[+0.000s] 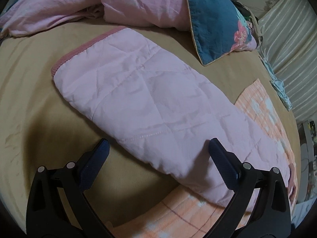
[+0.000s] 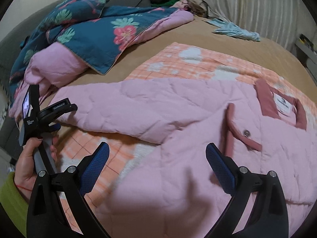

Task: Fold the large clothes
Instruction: 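Move the left gripper to the other sleeve cuff and grasp it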

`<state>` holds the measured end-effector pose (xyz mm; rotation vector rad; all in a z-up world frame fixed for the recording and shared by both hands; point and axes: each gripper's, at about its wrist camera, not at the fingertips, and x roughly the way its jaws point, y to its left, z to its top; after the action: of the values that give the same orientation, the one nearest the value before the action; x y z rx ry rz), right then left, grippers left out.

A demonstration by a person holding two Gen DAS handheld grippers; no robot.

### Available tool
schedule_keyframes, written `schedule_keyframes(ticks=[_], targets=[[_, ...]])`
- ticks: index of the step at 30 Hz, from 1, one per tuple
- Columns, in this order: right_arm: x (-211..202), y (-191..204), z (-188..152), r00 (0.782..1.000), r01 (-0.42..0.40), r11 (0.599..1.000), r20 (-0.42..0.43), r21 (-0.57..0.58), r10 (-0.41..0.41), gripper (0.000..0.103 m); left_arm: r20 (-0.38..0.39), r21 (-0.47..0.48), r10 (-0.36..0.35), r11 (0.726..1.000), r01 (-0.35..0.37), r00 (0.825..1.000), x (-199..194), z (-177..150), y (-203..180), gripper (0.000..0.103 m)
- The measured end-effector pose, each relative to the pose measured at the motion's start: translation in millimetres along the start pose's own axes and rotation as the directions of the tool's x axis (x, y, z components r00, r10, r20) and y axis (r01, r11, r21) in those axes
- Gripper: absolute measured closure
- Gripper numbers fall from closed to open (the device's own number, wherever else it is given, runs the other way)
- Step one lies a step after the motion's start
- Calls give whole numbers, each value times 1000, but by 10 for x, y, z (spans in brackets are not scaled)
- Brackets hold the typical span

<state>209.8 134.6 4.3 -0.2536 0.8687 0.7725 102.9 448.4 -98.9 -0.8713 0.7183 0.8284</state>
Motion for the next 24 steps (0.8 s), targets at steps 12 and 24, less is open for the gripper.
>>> schedule_keyframes(ticks=[12, 24], targets=[[-304, -513, -224, 998, 45, 995, 29, 83, -48, 6, 36, -9, 38, 999, -38, 999, 186, 240, 32, 9], [-685, -825, -370, 992, 53, 981, 104, 185, -73, 6, 237, 39, -119, 993, 113, 964, -497, 415, -21, 90]])
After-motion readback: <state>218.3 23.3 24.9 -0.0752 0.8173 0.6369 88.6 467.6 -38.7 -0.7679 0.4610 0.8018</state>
